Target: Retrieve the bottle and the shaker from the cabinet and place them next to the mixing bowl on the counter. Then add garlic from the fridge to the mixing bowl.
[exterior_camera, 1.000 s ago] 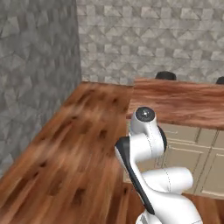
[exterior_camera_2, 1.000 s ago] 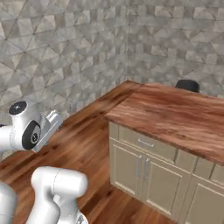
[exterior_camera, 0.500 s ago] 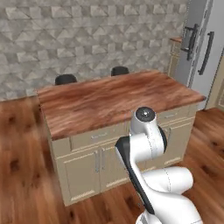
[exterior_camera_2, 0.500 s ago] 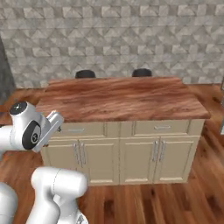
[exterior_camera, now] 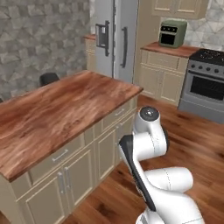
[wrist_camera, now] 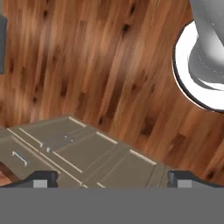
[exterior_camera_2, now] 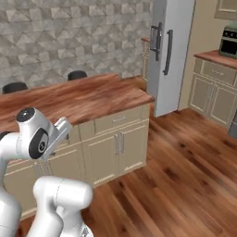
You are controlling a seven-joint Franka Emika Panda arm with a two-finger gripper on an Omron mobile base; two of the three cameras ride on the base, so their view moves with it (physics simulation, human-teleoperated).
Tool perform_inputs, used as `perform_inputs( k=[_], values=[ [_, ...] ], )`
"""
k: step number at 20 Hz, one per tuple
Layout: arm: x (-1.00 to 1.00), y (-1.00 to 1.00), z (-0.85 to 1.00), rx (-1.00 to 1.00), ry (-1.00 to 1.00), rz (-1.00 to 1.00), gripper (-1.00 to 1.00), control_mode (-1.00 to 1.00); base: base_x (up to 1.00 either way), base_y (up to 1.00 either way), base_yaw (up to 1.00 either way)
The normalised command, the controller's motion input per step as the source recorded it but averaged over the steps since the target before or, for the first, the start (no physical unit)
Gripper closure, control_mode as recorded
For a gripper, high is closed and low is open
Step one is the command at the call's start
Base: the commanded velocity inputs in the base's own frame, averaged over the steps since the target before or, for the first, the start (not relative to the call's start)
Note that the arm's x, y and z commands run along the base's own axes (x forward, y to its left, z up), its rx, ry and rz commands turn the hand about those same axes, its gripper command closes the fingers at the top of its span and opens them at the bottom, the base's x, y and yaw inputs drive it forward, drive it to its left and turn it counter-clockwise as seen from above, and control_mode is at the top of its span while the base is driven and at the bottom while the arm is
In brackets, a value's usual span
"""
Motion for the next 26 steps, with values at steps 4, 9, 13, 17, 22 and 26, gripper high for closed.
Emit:
perform_inputs(
  k=[4,9,13,17,22,26],
  values=[
    [0.0,0.0,0.0,0.0,0.0,0.0,-1.0,1.0,-0.16,0.99,-0.4],
    [0.0,0.0,0.0,0.0,0.0,0.0,-1.0,1.0,-0.11,1.0,-0.35],
    [0.0,0.0,0.0,0.0,0.0,0.0,-1.0,1.0,-0.07,1.0,-0.34],
    [0.0,0.0,0.0,0.0,0.0,0.0,-1.0,1.0,-0.31,1.0,-0.32],
    [0.0,0.0,0.0,0.0,0.0,0.0,-1.0,1.0,-0.64,0.84,-0.32],
    [0.0,0.0,0.0,0.0,0.0,0.0,-1.0,1.0,-0.31,0.82,-0.31]
  ],
)
